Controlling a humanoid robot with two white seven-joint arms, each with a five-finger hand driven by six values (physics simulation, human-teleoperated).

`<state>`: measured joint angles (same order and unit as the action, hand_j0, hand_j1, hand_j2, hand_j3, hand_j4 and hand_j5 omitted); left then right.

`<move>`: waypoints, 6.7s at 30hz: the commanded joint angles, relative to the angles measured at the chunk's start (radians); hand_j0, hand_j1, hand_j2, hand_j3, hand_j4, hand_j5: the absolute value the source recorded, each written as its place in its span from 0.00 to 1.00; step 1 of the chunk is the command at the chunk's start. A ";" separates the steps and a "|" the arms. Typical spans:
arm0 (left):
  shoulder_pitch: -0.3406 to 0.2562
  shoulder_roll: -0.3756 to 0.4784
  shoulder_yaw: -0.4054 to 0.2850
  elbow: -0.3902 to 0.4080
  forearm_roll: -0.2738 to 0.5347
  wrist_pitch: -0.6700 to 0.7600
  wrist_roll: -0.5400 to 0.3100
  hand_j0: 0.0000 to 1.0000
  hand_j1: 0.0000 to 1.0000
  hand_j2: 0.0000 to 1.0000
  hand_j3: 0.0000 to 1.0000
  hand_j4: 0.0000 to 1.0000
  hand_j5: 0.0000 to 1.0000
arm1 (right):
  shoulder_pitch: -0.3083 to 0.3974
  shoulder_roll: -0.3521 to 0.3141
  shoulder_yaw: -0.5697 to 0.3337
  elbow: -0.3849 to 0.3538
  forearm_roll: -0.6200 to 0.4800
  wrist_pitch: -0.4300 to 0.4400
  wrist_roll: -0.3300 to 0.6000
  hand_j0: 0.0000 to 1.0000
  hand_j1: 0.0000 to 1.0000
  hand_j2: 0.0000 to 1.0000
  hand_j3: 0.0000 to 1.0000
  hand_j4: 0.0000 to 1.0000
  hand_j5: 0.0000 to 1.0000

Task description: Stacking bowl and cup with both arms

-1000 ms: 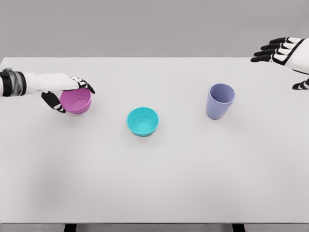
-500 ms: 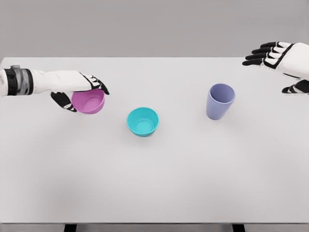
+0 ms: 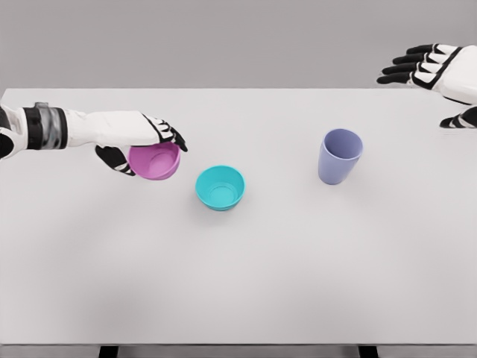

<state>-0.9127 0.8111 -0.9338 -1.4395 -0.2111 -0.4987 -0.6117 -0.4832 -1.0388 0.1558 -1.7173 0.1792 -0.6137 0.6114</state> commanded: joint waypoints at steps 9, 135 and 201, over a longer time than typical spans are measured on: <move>0.003 -0.076 0.000 -0.002 -0.004 0.003 0.001 0.68 0.68 0.68 0.68 0.68 0.68 | 0.002 -0.018 0.007 -0.004 -0.004 0.003 -0.001 1.00 1.00 1.00 1.00 1.00 1.00; 0.190 0.227 0.112 -0.179 0.524 -0.112 0.001 1.00 1.00 1.00 1.00 1.00 1.00 | -0.506 0.290 0.783 0.455 0.147 0.003 -0.001 0.61 0.61 0.61 0.61 0.61 0.61; 0.195 0.221 0.112 -0.159 0.524 -0.112 0.001 1.00 1.00 1.00 1.00 1.00 1.00 | -0.588 0.516 0.858 0.275 0.077 0.003 -0.001 0.67 0.67 0.67 0.67 0.67 0.67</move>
<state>-0.7179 1.0315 -0.8230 -1.5989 0.3050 -0.6135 -0.6112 -1.0722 -0.5345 1.0128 -1.4587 0.2597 -0.6138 0.6109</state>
